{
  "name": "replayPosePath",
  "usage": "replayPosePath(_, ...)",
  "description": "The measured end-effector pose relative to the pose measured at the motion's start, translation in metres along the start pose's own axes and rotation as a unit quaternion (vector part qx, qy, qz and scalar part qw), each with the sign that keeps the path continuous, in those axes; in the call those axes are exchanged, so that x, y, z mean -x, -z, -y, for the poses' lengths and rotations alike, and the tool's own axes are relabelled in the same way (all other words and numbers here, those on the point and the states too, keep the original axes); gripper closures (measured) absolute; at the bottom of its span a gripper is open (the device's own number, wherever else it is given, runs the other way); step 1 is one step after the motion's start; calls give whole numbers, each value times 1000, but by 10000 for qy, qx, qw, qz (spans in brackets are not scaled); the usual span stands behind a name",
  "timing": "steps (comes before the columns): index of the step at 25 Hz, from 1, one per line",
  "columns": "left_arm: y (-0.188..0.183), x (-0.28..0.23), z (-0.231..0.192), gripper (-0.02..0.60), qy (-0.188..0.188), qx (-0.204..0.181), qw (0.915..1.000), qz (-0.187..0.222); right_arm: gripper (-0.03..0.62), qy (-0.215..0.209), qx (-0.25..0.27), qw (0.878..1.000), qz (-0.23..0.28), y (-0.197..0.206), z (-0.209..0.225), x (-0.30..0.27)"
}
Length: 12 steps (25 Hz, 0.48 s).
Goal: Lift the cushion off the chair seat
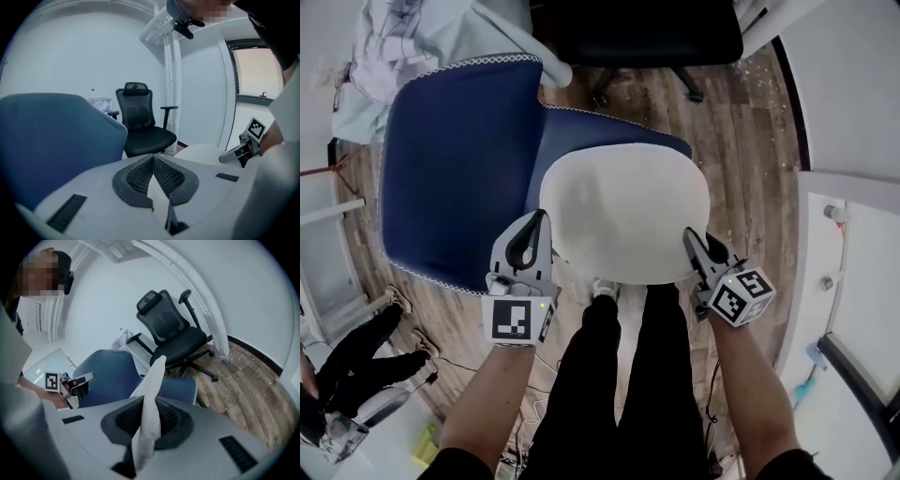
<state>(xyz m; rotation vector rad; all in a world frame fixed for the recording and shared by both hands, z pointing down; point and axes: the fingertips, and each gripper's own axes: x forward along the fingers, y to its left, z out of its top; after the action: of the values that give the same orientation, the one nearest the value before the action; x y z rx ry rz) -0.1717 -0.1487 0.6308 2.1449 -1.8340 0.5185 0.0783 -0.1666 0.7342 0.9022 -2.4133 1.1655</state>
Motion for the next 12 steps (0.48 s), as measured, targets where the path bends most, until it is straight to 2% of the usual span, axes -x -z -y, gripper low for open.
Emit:
replayPosePath(7, -16, 11, 10, 577, 72, -115, 9999, 37, 543, -45, 177, 9997, 171, -20, -18, 25)
replayPosePath(12, -44, 18, 8, 577, 34, -166, 9997, 159, 545, 15, 23, 9998, 189, -28, -27, 28)
